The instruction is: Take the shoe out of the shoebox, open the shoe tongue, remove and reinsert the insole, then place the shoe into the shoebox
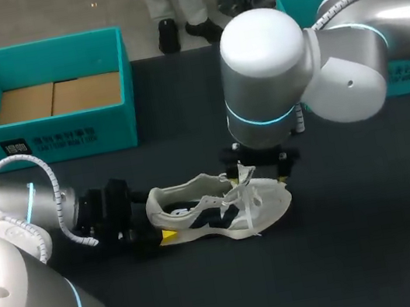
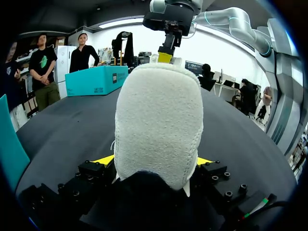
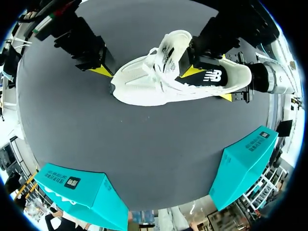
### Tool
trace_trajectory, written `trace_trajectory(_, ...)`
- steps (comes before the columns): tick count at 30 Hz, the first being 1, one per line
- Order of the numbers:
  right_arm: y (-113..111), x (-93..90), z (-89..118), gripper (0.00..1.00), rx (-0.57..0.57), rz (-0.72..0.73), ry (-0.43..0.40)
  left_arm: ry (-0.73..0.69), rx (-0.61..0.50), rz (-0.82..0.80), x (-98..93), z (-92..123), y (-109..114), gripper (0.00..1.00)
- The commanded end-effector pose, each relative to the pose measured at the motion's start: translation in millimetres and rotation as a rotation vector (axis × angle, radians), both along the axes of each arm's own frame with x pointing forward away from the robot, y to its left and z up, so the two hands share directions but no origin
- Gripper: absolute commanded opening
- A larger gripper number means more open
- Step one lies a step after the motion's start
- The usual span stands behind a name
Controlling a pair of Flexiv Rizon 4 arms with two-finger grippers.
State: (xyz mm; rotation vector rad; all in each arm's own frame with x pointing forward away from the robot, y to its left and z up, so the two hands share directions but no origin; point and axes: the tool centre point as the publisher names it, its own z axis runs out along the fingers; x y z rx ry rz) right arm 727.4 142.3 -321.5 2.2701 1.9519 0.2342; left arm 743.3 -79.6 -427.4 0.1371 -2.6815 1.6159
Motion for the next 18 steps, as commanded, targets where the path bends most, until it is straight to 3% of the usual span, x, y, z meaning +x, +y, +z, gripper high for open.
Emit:
trace_trajectory(1, 7.7, -2.4, 16.3, 1.00, -0.017, 0.020, -0.015, 0.000, 0.004, 0.000, 0.6, -1.8, -0.8, 0.00)
trace_trajectory(8, 19.8, 2.9, 38.6, 1.00, -0.045, 0.170, -0.050, 0.000, 0.004, 0.000, 0.6, -1.8, -0.8, 0.00)
trace_trajectory(13, 33.9, 9.4, 59.0, 1.00, -0.133, 0.488, -0.091, 0.000, 0.004, 0.000, 0.6, -1.8, -0.8, 0.00)
trace_trajectory(16, 42.2, 9.5, 64.6, 1.00, -0.163, 0.672, -0.064, 0.000, 0.004, 0.000, 0.6, -1.8, -0.8, 0.00)
trace_trajectory(18, 44.9, 8.7, 65.7, 1.00, -0.173, 0.700, -0.037, 0.000, 0.004, 0.000, 0.6, -1.8, -0.8, 0.00)
